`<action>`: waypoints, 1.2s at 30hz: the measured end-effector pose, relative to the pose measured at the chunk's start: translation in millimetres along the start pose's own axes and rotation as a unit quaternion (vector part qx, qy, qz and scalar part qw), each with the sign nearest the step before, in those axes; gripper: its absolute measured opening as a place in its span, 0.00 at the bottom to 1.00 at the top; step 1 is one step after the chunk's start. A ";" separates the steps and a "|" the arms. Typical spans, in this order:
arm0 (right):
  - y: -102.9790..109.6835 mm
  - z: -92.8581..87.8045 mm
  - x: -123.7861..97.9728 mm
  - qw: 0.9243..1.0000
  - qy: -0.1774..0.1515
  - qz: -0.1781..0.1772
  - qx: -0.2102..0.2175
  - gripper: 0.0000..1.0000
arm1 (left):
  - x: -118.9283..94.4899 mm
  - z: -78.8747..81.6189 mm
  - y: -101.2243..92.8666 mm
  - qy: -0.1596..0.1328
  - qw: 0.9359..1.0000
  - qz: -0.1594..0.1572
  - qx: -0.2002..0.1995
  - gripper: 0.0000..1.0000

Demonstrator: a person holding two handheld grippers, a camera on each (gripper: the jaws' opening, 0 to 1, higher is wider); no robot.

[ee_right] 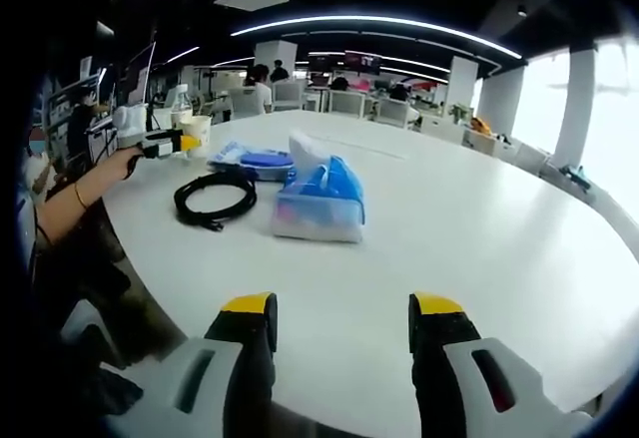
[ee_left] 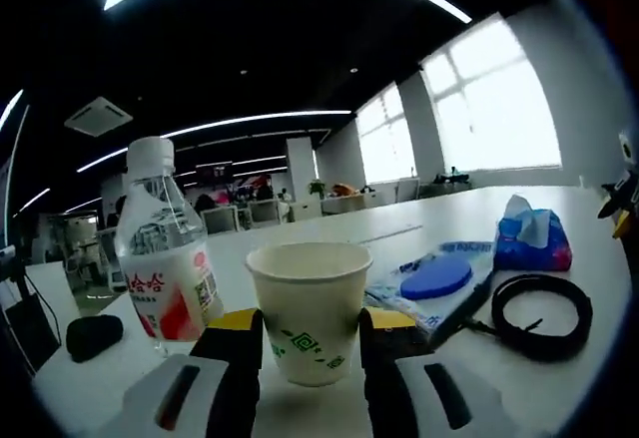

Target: Arrange the tabletop items into an orderly group along one side of the table until the central work area is clear of visible clutter.

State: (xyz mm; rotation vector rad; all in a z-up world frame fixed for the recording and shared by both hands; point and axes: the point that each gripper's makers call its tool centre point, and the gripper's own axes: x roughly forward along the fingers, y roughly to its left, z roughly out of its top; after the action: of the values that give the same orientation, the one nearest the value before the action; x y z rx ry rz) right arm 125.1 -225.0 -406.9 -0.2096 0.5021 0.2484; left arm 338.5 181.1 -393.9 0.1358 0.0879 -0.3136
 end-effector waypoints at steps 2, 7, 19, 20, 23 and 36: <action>0.6 -0.7 0.2 1.000 0.001 0.001 0.001 0.51 | 0.1 -7.9 0.9 0.007 1.000 0.002 -0.020 0.38; 0.3 -2.0 0.1 1.000 0.003 0.000 0.001 0.51 | -1.4 -8.1 1.5 0.006 1.000 0.000 -0.030 0.38; 1.8 -0.5 -0.3 1.000 0.000 0.004 0.004 0.51 | -2.2 -19.2 1.8 0.028 0.999 -0.003 -0.018 0.36; 1.8 -0.5 -0.3 1.000 0.000 0.004 0.004 0.51 | -2.5 -19.4 1.7 0.028 0.999 -0.004 -0.018 0.36; 2.4 -0.2 0.0 1.000 0.001 0.004 0.002 0.51 | -3.6 -23.6 0.1 0.041 0.999 -0.009 0.002 0.37; 9.0 2.2 0.7 1.000 -0.002 0.019 0.002 0.50 | -6.5 -13.0 -8.9 0.024 0.999 -0.025 0.016 0.53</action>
State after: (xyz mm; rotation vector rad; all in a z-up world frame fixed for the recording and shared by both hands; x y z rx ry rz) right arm 124.1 -215.9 -406.6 -0.1949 0.5027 0.2847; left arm 328.8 176.6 -407.1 0.1734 0.1346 -0.3622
